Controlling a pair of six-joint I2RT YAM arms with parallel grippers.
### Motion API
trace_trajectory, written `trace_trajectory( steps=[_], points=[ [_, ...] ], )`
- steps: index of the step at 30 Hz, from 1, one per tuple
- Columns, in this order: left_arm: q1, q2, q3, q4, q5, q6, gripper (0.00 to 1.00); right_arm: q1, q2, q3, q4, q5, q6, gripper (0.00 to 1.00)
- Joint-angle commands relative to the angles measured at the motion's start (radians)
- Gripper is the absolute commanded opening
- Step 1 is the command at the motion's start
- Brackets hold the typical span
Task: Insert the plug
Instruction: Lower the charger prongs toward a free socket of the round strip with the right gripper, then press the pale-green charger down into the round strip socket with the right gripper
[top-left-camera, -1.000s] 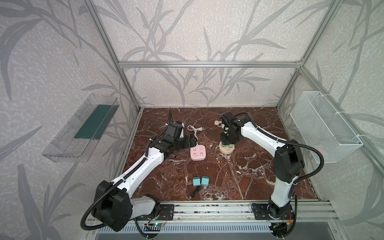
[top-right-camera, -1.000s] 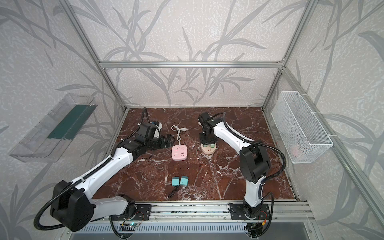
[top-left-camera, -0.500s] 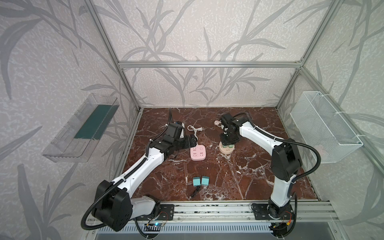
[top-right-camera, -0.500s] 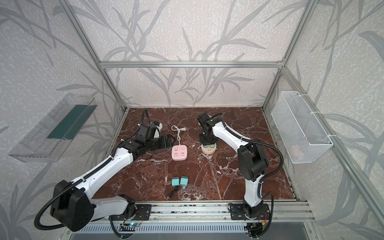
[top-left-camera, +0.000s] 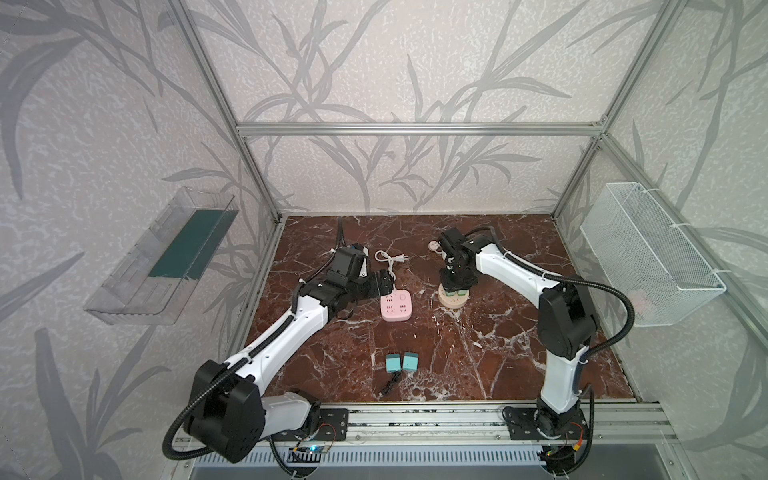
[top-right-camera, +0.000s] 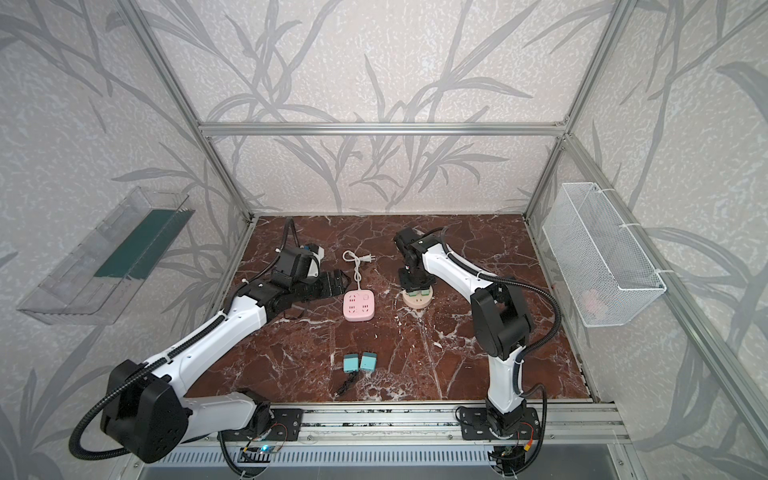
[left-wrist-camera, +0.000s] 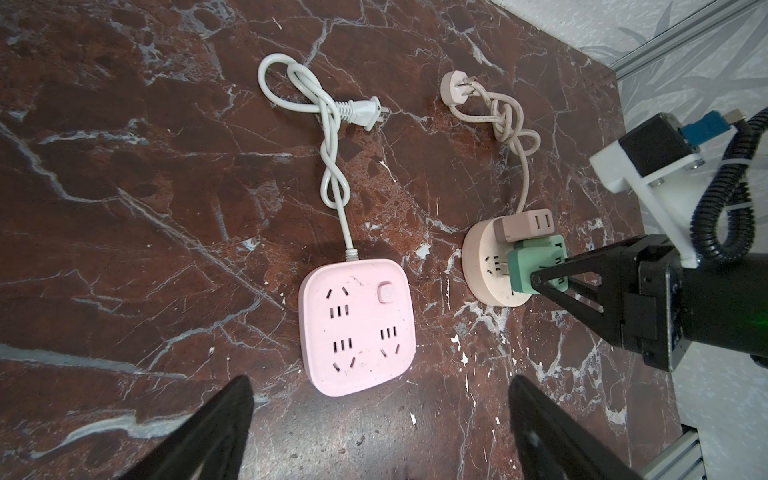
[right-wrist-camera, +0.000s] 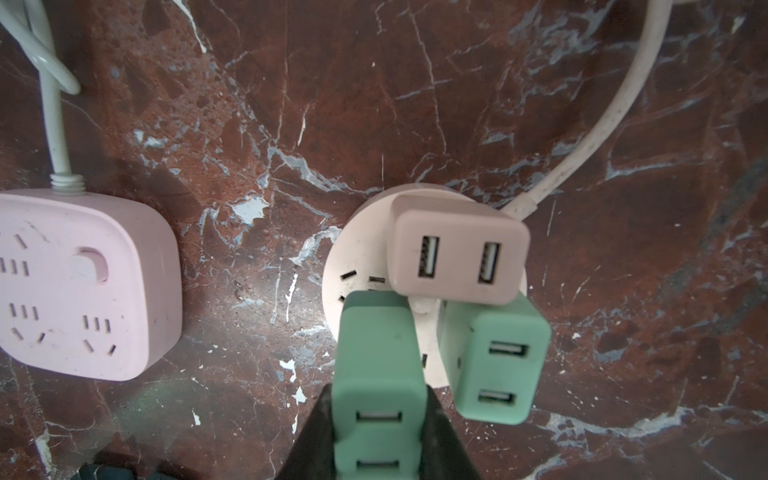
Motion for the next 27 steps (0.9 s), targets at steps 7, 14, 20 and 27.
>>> trace_trajectory(
  steps=[7, 14, 20, 27],
  points=[
    [0.009, 0.011, -0.012, 0.010, 0.012, -0.005, 0.94, -0.003, 0.015, 0.010, 0.016, 0.009, 0.008, 0.00],
    [0.009, 0.013, -0.014, 0.012, 0.011, -0.007, 0.94, -0.007, 0.027, 0.005, 0.015, 0.005, 0.007, 0.00],
    [0.010, 0.011, -0.014, 0.012, 0.011, -0.006, 0.94, -0.011, 0.035, 0.004, 0.015, 0.001, 0.007, 0.00],
    [0.010, 0.009, -0.014, 0.010, 0.010, -0.005, 0.94, -0.019, 0.058, 0.010, 0.003, -0.009, 0.003, 0.00]
  ],
)
